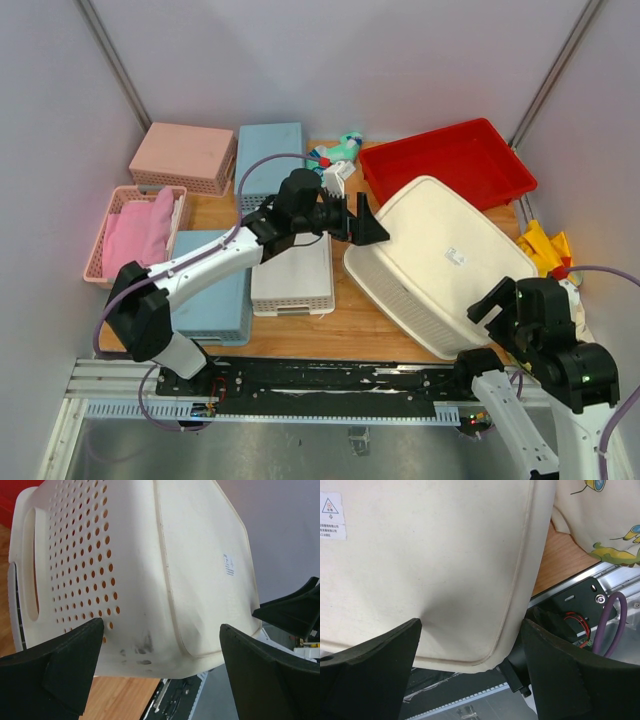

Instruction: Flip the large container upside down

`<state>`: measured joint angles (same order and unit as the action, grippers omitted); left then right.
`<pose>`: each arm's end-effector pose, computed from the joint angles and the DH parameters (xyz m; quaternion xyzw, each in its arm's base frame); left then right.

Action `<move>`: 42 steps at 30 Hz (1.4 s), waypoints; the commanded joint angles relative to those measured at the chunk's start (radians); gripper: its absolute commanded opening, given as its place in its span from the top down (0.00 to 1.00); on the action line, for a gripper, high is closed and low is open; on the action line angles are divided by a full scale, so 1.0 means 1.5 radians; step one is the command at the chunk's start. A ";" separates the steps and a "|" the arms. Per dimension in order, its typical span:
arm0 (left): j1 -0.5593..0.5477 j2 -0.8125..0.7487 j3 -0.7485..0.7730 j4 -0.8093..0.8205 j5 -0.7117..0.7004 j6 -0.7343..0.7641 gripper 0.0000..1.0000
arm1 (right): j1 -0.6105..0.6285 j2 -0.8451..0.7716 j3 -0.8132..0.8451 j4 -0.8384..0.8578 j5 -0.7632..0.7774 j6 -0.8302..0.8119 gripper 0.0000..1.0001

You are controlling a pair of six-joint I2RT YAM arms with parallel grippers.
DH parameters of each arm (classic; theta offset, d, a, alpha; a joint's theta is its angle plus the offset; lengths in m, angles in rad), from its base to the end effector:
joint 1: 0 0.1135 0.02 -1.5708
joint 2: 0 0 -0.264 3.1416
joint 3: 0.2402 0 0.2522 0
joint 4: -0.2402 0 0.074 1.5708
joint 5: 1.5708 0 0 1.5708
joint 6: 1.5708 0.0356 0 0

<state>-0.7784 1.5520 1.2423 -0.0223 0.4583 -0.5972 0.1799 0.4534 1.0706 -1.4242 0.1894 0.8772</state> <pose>0.2501 -0.2687 0.3254 0.2031 0.7778 -0.5018 0.3194 0.0239 -0.0025 0.3411 0.3487 0.8562 0.1113 0.3646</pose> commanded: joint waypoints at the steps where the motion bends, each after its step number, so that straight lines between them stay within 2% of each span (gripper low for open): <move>1: -0.097 -0.050 -0.082 0.026 0.098 -0.095 0.01 | -0.007 -0.019 0.020 0.042 0.011 0.011 0.18; 8: -0.160 -0.098 -0.134 0.032 0.053 -0.129 0.01 | -0.007 -0.030 0.061 0.031 0.067 -0.032 0.18; 16: -0.213 -0.154 -0.171 0.029 0.004 -0.158 0.01 | -0.007 -0.015 0.106 0.070 0.079 -0.117 0.18; 20: -0.216 -0.203 -0.174 -0.002 -0.024 -0.159 0.01 | -0.007 -0.008 0.104 0.116 0.026 -0.175 0.18; 26: -0.213 -0.239 -0.082 -0.140 -0.141 -0.093 0.01 | -0.007 0.043 0.097 0.247 -0.120 -0.255 0.18; 36: -0.044 -0.202 -0.027 -0.161 -0.164 -0.132 0.01 | -0.007 0.247 0.171 0.453 -0.253 -0.292 0.17; 42: 0.034 -0.086 0.045 -0.143 -0.143 -0.148 0.01 | -0.007 0.457 0.275 0.490 -0.368 -0.326 0.17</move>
<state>-0.7876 1.3216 1.2308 -0.2504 0.2237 -0.7982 0.1799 0.9878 1.3922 -0.7670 -0.2104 0.4500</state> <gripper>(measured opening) 0.992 0.825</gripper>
